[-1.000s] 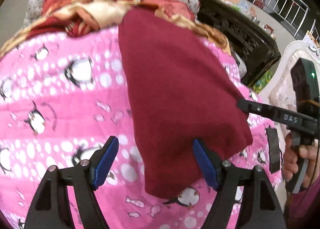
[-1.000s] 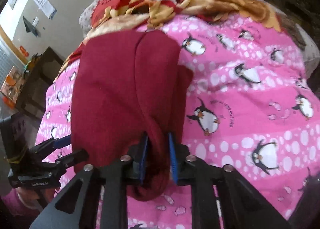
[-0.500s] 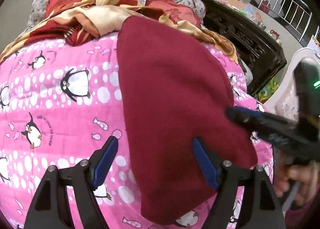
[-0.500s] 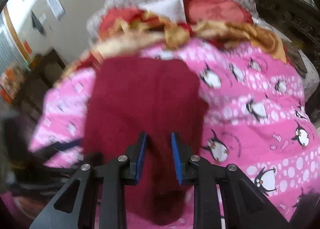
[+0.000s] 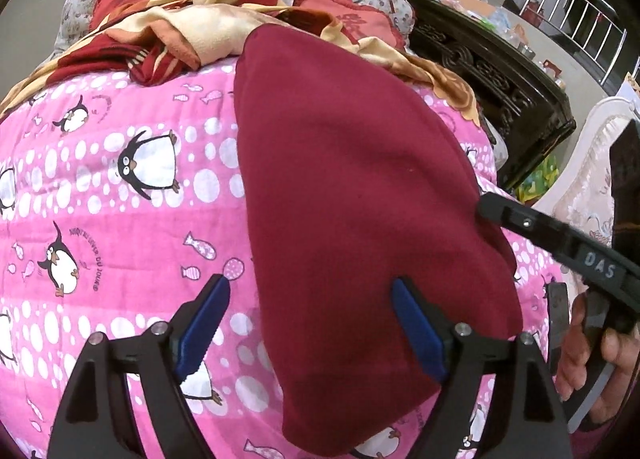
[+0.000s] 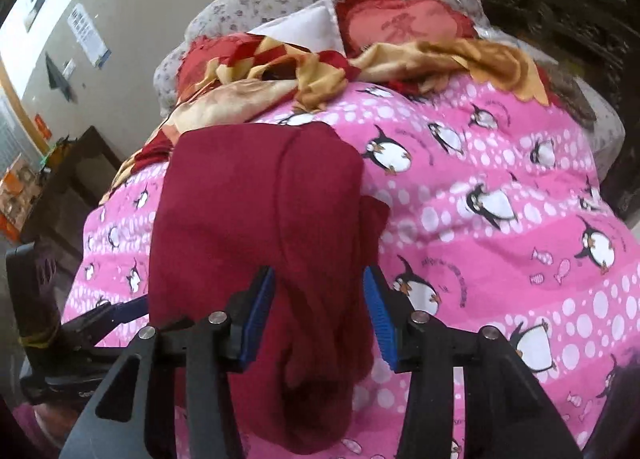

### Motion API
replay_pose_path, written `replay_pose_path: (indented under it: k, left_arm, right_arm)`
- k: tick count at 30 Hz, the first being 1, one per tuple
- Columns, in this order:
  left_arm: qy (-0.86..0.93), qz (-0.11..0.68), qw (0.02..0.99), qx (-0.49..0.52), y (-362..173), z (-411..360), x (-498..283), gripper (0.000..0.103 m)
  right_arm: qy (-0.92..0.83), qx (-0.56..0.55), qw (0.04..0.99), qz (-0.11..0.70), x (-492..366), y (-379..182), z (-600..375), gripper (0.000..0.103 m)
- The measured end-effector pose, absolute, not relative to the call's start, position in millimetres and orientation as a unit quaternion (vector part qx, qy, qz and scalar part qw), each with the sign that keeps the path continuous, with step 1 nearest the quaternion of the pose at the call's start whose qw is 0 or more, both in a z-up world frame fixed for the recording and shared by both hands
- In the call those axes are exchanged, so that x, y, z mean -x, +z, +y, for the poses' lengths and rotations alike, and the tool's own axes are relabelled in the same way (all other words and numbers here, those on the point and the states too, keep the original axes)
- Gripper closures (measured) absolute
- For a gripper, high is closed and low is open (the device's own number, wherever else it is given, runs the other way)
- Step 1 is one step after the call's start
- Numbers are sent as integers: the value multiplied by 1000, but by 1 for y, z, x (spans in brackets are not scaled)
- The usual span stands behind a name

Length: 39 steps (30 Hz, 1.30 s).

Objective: Fold small clothes

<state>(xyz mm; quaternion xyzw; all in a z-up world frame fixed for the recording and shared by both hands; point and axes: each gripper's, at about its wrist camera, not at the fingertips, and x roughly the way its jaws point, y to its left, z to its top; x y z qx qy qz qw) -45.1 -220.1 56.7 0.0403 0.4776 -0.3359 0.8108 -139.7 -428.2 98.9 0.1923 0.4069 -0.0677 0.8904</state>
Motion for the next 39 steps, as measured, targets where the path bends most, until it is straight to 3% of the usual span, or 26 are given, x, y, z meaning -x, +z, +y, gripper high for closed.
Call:
replay_pose_path:
  k: [5,10,17,22,31,33,34,35,39]
  left_arm:
    - [-337,480,809,-36,58,-221,43,16]
    - [-339,487,804,-31,55,-221,36,13]
    - [-343,492,800,-26,53,-225,31,12]
    - [-357,499,790,-1,52,-220,20,11]
    - [-374,527,761,54,30,-228,-2,8]
    - [-390,531,748,76,27,-227,-4,20]
    - [-400,532,742,81,29,-227,-4,34]
    - [-400,529,744,77,32,-227,-3,39]
    - [-407,521,747,63,53,-216,7,51]
  right_arm:
    - [-82,-213,879,418,126,82,-437,54]
    - [-76,-255,869,418,121,58,-453,29]
    - [-38,-316,852,416,122,46,-465,28]
    - [0,-350,860,372,130,52,-472,28]
    - [41,-366,840,398,107,28,-469,26]
    - [45,-374,837,397,106,30,-467,36]
    - [42,-369,840,397,106,34,-465,45]
    - [39,-357,846,395,108,42,-461,54]
    - [52,-349,852,386,116,66,-452,63]
